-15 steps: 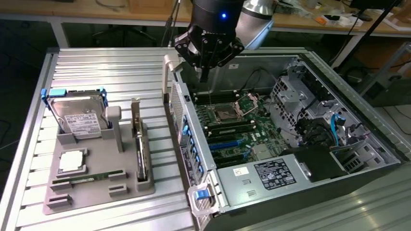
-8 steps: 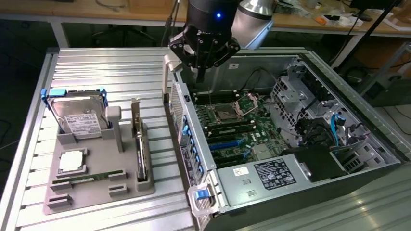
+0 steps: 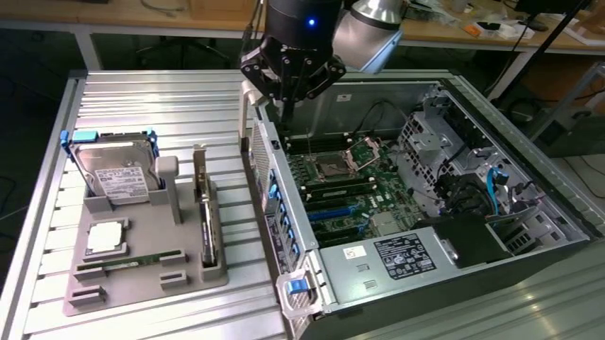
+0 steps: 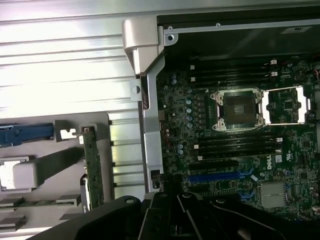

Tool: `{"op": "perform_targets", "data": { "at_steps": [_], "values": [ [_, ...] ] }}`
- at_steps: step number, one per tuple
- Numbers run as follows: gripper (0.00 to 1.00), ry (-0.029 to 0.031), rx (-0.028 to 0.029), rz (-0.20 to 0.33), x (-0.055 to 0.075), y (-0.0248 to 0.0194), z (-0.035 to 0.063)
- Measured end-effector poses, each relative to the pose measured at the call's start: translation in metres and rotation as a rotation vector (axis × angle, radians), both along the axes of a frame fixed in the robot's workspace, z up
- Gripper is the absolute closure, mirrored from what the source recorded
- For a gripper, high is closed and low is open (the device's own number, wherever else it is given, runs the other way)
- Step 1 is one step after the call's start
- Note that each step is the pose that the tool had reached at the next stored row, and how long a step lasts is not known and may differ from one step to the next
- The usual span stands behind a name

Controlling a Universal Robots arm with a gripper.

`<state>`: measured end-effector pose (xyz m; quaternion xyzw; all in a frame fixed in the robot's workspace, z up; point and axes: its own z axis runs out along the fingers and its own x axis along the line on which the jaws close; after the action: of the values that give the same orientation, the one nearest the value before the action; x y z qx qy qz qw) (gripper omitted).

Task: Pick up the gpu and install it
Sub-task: 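Reach for the gpu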

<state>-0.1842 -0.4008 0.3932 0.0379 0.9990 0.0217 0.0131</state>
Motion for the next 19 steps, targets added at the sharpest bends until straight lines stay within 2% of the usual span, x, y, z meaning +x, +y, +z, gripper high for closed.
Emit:
{"op": "perform_targets", "data": {
  "at_steps": [5,19],
  "values": [
    [0.89,0.0,0.0,0.0,-0.005,-0.0005,0.0],
    [0.89,0.0,0.0,0.0,-0.029,-0.0066,0.0]
  ]
}}
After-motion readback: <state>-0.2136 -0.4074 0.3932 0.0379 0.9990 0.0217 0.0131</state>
